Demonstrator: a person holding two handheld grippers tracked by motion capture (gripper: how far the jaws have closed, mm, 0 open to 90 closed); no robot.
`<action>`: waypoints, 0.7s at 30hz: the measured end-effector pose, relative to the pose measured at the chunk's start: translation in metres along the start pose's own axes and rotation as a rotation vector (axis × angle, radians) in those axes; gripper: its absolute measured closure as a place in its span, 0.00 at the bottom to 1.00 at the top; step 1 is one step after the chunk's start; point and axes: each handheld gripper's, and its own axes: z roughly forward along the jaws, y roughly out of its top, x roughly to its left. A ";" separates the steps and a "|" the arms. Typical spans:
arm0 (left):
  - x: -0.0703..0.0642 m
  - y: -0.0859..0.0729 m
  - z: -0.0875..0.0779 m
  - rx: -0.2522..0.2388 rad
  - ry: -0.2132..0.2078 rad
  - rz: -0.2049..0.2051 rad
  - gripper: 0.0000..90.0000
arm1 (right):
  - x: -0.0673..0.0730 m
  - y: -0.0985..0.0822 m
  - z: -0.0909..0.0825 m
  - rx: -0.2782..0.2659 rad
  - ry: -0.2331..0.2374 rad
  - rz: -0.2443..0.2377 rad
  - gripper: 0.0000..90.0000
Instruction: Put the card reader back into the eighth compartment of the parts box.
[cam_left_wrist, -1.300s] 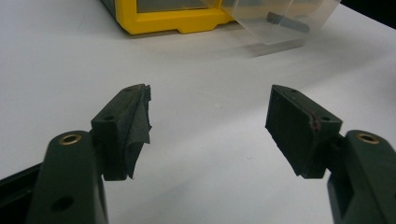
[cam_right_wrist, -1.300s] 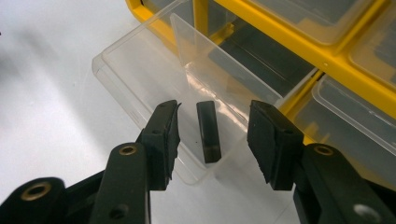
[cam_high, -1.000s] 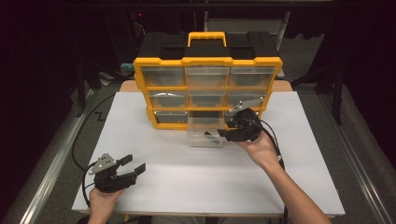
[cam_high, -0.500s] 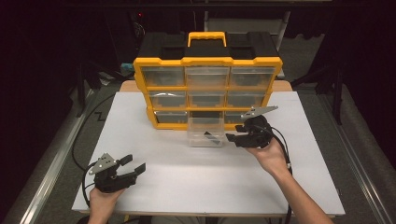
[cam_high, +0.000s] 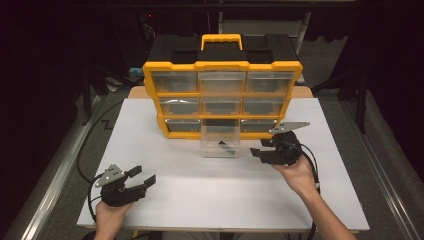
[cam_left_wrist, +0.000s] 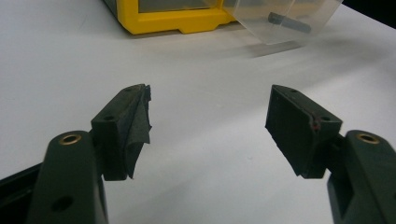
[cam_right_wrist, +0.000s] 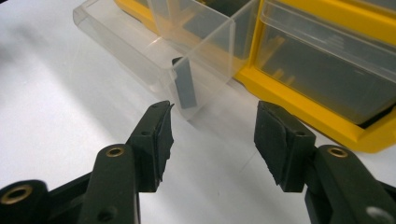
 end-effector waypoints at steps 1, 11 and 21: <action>0.000 0.000 0.000 0.000 0.000 0.000 0.35 | 0.000 -0.002 0.000 -0.001 -0.002 -0.002 0.52; 0.000 0.000 0.000 -0.001 0.001 -0.002 0.35 | -0.003 -0.017 -0.004 -0.009 -0.011 0.009 0.50; 0.000 0.000 0.000 -0.003 0.002 -0.004 0.35 | -0.007 -0.034 -0.007 -0.020 -0.023 0.022 0.48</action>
